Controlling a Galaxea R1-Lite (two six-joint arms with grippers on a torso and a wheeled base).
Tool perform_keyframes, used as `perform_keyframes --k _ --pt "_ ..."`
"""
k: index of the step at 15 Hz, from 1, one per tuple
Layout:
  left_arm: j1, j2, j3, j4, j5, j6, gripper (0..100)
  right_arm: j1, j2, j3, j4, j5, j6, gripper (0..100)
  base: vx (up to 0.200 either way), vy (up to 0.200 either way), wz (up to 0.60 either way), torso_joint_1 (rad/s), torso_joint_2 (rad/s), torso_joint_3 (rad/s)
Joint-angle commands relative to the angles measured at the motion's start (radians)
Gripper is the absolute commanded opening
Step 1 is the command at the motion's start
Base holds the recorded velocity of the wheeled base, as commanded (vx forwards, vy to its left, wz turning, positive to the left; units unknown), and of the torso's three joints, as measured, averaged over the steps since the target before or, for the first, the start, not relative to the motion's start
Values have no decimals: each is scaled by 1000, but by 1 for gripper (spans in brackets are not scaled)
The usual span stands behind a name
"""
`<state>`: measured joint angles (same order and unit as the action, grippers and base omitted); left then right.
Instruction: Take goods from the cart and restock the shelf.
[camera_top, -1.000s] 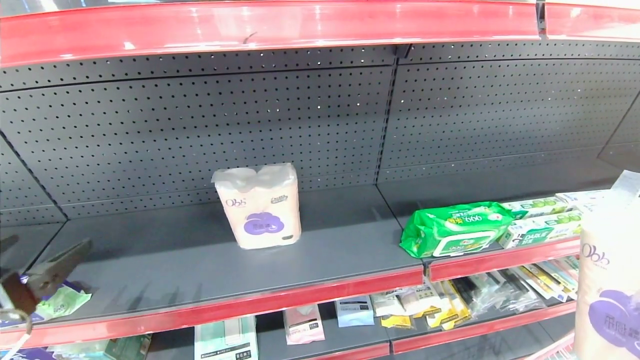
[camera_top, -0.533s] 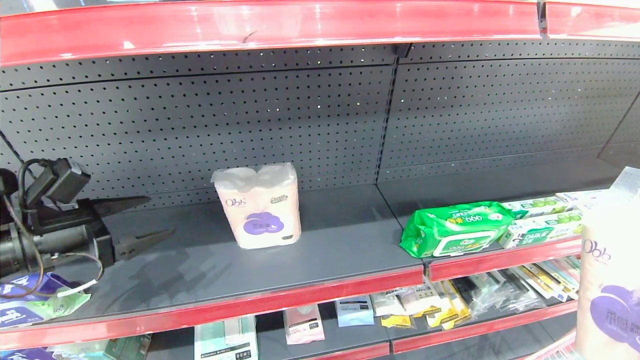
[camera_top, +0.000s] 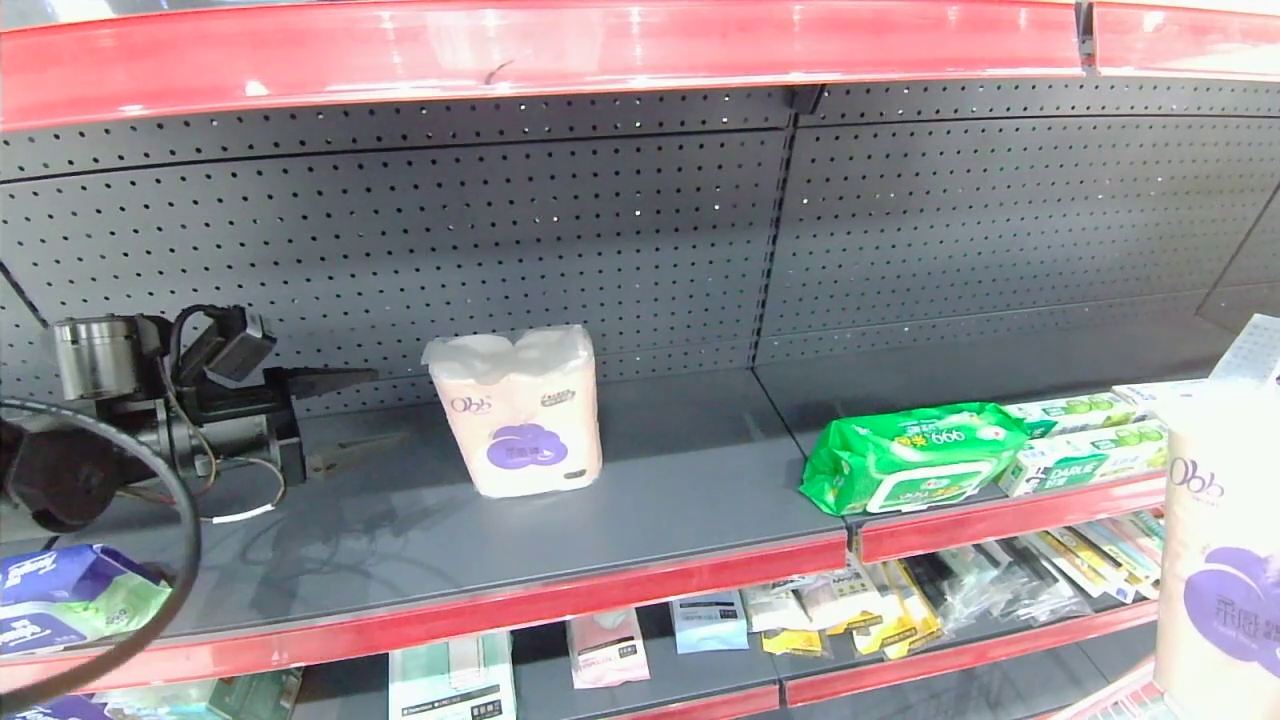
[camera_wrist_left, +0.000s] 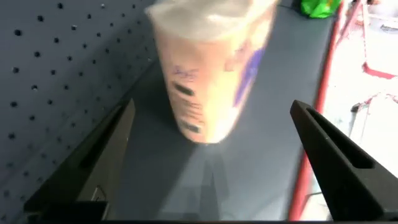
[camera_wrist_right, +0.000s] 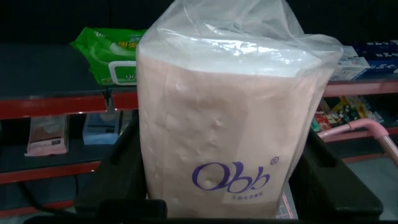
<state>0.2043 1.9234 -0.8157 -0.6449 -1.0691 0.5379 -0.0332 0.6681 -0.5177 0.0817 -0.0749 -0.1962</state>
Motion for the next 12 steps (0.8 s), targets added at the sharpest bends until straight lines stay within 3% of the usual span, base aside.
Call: perform_keyframes --k 1,7,12 --pt "-25 88 -54 -9 0 2 100 -1 8 1 1 0 0 0 0 0 0 0 0 0" --pt "-69 189 -161 -9 0 1 100 -7 11 8 1 -5 0 0 0 0 0 0 0 0" --pt "-146 238 -240 -10 5 -22 100 -8 10 7 1 -6 0 0 0 0 0 0 0 0"
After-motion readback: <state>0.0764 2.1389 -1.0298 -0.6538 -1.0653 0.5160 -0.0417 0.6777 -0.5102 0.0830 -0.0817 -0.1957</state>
